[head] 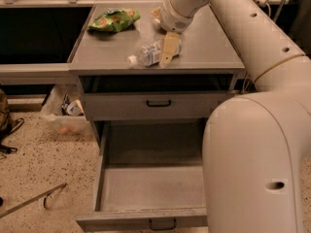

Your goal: Place blue plastic bottle into middle drawer

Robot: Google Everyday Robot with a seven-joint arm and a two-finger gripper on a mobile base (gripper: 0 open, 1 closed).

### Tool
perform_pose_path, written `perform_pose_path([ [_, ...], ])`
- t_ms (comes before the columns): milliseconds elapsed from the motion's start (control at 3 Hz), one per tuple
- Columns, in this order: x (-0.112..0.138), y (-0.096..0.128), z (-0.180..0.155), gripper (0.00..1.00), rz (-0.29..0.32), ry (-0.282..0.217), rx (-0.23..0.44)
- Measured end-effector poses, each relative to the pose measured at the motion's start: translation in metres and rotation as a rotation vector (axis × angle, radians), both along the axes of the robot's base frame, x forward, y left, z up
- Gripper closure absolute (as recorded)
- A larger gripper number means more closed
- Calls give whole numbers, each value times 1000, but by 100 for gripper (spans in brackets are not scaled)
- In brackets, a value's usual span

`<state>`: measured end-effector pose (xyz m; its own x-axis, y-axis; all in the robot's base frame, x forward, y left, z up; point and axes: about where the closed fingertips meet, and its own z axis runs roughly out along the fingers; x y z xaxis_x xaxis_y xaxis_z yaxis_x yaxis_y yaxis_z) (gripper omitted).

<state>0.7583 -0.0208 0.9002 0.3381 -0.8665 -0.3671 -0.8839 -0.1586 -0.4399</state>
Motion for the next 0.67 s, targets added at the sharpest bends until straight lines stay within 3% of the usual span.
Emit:
perform_pose_path([
  [667, 35, -11, -47, 0, -23, 25, 88],
])
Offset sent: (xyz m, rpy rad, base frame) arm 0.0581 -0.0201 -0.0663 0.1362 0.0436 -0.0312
